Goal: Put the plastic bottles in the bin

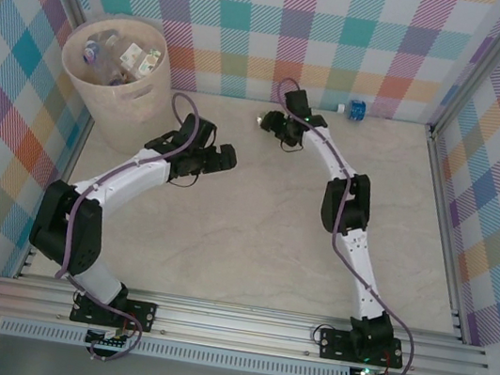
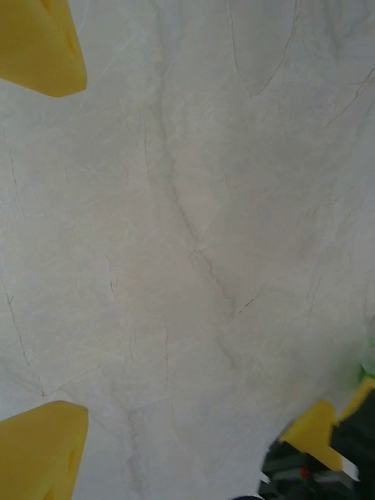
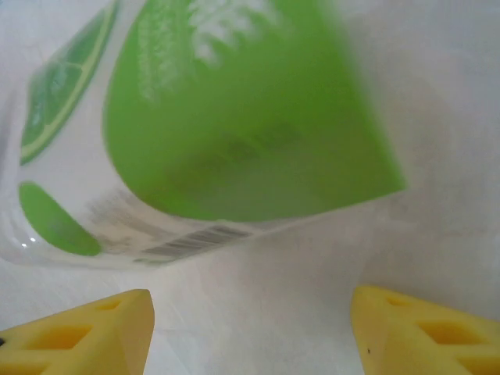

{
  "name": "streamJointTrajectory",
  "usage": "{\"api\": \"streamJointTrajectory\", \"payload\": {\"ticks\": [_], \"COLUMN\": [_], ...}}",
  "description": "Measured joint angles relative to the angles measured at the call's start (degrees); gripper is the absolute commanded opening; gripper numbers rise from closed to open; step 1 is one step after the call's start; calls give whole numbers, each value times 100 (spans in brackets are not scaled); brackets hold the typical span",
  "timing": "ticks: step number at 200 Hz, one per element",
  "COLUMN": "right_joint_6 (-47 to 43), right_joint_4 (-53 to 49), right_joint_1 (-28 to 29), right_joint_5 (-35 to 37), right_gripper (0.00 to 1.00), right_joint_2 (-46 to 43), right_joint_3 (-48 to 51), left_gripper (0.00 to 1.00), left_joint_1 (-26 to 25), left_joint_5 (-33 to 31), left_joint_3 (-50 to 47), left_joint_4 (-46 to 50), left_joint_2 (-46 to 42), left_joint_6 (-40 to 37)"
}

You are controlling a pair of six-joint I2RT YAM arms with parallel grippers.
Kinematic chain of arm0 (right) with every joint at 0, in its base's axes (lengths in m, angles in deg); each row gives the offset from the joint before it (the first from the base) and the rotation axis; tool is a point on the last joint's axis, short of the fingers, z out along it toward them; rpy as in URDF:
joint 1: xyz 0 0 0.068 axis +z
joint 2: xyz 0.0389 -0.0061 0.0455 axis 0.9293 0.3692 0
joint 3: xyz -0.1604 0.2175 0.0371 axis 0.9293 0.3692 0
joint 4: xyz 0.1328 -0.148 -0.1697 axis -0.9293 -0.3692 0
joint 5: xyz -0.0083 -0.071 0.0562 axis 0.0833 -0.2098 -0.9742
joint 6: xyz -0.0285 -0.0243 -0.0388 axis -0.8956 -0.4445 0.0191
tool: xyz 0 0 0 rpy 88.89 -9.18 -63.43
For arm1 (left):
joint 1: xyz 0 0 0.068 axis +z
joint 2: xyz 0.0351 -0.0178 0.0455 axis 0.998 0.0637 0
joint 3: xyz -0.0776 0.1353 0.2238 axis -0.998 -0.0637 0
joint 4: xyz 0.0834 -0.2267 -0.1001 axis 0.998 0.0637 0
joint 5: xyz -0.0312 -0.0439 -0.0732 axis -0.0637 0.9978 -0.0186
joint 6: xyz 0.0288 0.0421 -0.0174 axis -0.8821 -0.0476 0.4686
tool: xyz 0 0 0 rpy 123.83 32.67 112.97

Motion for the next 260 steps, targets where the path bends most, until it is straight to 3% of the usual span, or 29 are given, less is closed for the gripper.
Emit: {"api": "streamJointTrajectory", "payload": {"ticks": [31,54,89,117,132,175,207,260], "right_joint_6": [-24,72,341,201,-44,-1233,-1891,-2033], "right_joint_4": [157,505,931,997,984,911,358,-160], "right_joint_1": [144,243,170,-133,-350,-763,-765,-765], "right_joint_5": [-273,-382,-179,-39,-122,-638,-1019,-2122], "right_gripper": [70,81,90,93,100,100,100,97], "right_joint_2": [-785,-1661,-2168,-2026,-1744,-844,247,444], "right_joint_3": [1115,2347,2656,2280,1764,415,-1281,-1388], "left_gripper": [100,100,100,100,100,100,100,100], "left_joint_1": [0,0,0,0,0,0,0,0], "left_joint_5": [-120,-175,-214,-216,-238,-254,-249,-251], "left_joint_3": [0,-11,-74,-129,-151,-170,-179,-315], "left_joint_4": [70,66,66,68,70,63,48,46], "left_joint_2": [-149,-321,-448,-448,-448,-448,-448,-448], "left_joint_6": [-2,-4,-2,-2,-4,-2,-2,0]}}
